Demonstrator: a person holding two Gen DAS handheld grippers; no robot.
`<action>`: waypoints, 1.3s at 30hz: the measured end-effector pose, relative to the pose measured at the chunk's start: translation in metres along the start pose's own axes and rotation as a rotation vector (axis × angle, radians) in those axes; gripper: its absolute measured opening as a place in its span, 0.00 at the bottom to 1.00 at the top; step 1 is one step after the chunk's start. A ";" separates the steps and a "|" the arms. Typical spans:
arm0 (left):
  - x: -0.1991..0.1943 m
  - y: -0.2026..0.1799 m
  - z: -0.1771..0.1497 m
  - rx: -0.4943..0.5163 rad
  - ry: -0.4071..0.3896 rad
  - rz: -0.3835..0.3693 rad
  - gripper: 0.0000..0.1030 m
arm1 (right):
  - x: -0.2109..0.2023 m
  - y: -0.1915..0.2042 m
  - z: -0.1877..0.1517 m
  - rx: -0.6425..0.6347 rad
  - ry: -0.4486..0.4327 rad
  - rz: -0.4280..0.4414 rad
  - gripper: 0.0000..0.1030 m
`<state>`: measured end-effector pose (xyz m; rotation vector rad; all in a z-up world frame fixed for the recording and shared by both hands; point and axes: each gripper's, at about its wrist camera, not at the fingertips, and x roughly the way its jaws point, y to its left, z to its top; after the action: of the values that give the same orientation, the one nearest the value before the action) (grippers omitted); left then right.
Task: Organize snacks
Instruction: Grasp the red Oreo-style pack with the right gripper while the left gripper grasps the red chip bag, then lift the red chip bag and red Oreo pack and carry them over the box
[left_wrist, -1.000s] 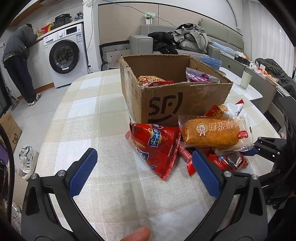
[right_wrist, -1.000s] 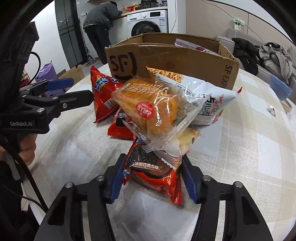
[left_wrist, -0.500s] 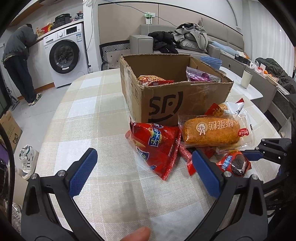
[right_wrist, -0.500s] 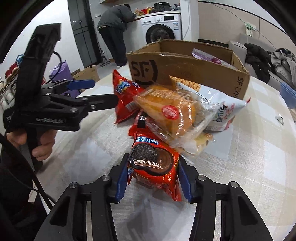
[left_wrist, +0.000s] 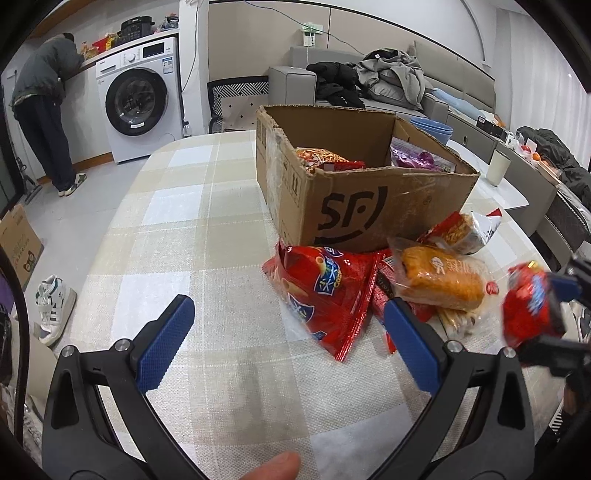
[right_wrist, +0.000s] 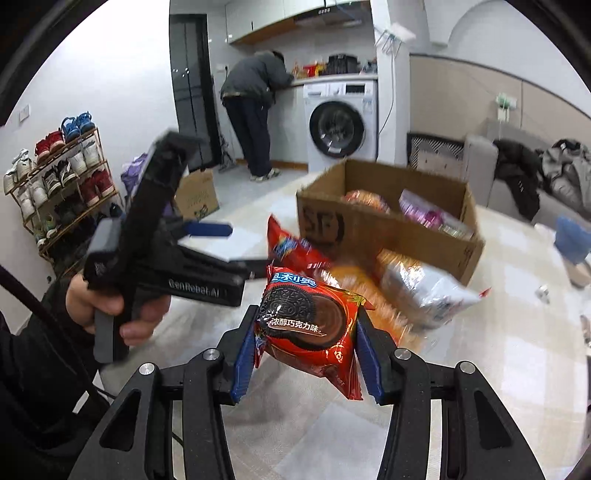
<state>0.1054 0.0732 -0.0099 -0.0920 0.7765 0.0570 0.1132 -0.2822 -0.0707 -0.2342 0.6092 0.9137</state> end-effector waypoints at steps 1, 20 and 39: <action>0.001 0.001 0.000 -0.001 0.002 -0.001 0.99 | -0.003 -0.003 0.001 0.006 -0.012 -0.005 0.48; 0.060 0.003 0.009 -0.042 0.107 -0.026 0.99 | -0.034 -0.069 0.002 0.171 -0.109 -0.138 0.48; 0.062 0.007 0.011 -0.065 0.062 -0.077 0.45 | -0.031 -0.079 -0.002 0.198 -0.108 -0.133 0.48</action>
<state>0.1567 0.0823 -0.0460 -0.1859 0.8320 0.0060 0.1615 -0.3508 -0.0592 -0.0464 0.5732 0.7279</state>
